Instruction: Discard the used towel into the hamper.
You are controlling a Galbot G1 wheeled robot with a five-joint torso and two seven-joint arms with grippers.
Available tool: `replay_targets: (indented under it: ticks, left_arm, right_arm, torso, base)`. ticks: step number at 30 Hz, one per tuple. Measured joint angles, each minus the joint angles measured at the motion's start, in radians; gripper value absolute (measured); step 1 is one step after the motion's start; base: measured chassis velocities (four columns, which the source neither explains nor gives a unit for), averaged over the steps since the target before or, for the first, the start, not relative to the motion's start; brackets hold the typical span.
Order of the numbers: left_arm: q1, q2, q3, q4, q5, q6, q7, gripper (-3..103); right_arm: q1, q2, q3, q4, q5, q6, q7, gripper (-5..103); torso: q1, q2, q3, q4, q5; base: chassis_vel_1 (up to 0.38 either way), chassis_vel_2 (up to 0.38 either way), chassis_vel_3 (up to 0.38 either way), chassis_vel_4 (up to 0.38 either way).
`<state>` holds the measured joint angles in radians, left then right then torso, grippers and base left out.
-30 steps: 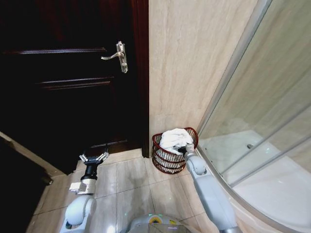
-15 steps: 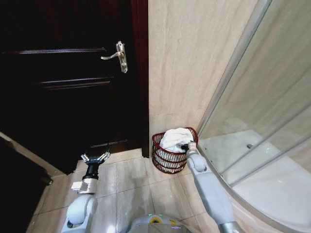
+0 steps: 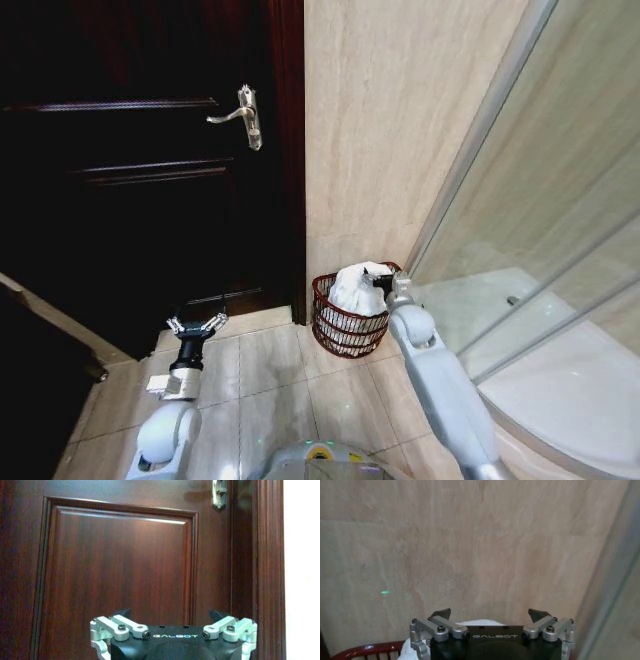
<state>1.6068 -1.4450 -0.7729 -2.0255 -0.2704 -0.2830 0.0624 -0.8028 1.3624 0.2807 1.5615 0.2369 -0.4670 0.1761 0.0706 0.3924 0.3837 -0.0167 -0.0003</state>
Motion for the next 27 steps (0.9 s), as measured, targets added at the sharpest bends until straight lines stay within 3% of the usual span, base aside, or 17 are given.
replay_targets:
  ticks: [4, 14, 21, 27]
  left_arm:
    - [0.0, 0.004, -0.007, -0.004, -0.003, 0.0, -0.002, 100]
    - [0.001, 0.017, -0.015, 0.005, -0.023, -0.003, -0.006, 100]
    - [0.004, 0.018, -0.019, 0.004, -0.031, -0.004, -0.008, 100]
    - [0.007, 0.017, -0.019, -0.001, -0.033, -0.007, -0.008, 100]
  right_arm:
    - [0.034, 0.026, -0.004, -0.086, 0.017, -0.003, -0.011, 100]
    - [-0.037, 0.017, 0.004, -0.103, 0.063, -0.113, -0.022, 100]
    - [-0.022, 0.02, 0.018, -0.147, 0.164, -0.153, -0.024, 100]
    - [-0.027, 0.014, 0.018, -0.094, 0.164, -0.123, 0.001, 100]
  torso:
    - [0.0, 0.0, 0.0, 0.0001, 0.0002]
    - [0.0, 0.0, 0.0, -0.0008, 0.0001]
    - [0.0, 0.0, 0.0, -0.0005, 0.0002]
    - [0.0, 0.0, 0.0, -0.0002, 0.0006]
  base:
    - [0.0, 0.0, 0.0, 0.0]
    - [0.0, 0.0, 0.0, 0.0]
    - [0.0, 0.0, 0.0, 0.0]
    - [0.0, 0.0, 0.0, 0.0]
